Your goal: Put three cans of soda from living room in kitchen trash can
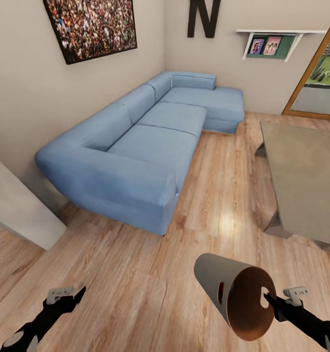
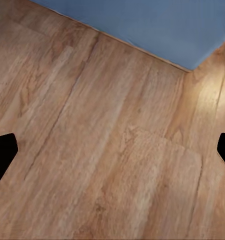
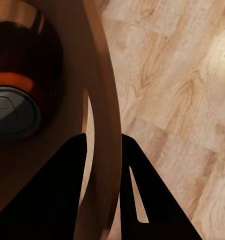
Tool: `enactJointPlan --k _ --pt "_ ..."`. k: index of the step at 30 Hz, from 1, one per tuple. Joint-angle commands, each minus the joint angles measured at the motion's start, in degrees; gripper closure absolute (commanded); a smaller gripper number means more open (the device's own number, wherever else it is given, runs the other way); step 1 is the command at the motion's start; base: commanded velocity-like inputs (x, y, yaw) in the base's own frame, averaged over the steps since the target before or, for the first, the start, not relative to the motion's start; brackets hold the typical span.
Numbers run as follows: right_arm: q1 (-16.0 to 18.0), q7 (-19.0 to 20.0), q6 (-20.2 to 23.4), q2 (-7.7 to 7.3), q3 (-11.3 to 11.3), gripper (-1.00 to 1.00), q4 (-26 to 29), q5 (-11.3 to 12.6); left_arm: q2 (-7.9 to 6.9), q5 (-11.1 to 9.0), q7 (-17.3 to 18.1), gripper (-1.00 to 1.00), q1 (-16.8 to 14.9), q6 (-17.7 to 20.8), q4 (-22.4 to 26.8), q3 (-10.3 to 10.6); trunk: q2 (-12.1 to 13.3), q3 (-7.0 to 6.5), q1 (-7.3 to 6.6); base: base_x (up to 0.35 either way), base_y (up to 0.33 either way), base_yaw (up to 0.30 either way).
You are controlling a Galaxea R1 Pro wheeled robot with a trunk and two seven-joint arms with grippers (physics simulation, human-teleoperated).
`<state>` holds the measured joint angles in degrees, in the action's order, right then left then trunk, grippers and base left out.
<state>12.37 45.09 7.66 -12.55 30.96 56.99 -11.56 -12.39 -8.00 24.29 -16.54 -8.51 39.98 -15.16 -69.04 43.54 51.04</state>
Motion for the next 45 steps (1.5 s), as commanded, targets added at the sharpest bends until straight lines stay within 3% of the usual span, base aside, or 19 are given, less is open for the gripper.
enactJointPlan --k 1,5,7,10,13,17,23,34,45 --pt "0.0 0.5 0.2 0.0 0.1 1.0 0.0 0.6 0.0 0.0 0.0 -1.0 0.0 0.2 0.8 0.1 0.0 -0.08 0.0 0.0 0.0 0.116" --pt "0.0 0.5 0.1 -0.01 0.3 1.0 -0.1 0.6 0.0 0.1 0.0 -1.0 0.0 1.5 5.1 1.2 0.0 -0.36 0.0 0.0 0.0 0.127" --pt "0.0 0.5 0.1 -0.01 0.4 1.0 -0.1 0.5 -0.03 0.0 0.0 -1.0 0.1 2.1 8.2 3.5 0.0 -0.49 0.0 0.0 0.0 0.132" --pt "0.0 0.5 0.1 -0.07 0.5 1.0 -0.1 0.6 -0.05 0.0 0.2 -1.0 0.2 2.0 10.5 4.6 0.0 -0.65 0.0 0.0 0.0 0.129" --pt "0.0 0.5 0.1 -0.09 0.6 1.0 -0.1 0.7 0.0 0.1 0.2 -1.0 0.7 1.9 12.1 5.6 0.0 -0.77 0.0 0.0 0.0 0.103" --pt "0.7 -0.3 -1.2 1.22 -0.8 1.0 -1.4 -1.0 0.9 -0.1 -0.7 -1.0 -0.4 2.6 10.8 6.9 0.0 -0.77 0.0 0.0 0.0 0.0" --pt "0.7 -0.4 -1.3 2.0 -3.2 1.0 -2.0 -2.5 0.9 -0.1 -0.7 -1.0 -0.4 2.6 8.8 6.9 0.0 -0.77 0.0 0.0 0.0 0.0" --pt "0.4 -0.9 -1.9 1.75 -2.9 1.0 -2.4 -5.9 0.62 0.0 -0.4 -1.0 -0.1 2.2 8.2 6.5 0.0 -0.77 0.0 0.0 0.0 0.0" --pt "-1.6 -1.3 -4.7 3.42 -1.8 1.0 -2.0 -9.0 1.61 0.3 3.1 -1.0 2.2 2.3 7.2 6.2 0.0 -0.77 0.0 0.0 0.0 0.0"
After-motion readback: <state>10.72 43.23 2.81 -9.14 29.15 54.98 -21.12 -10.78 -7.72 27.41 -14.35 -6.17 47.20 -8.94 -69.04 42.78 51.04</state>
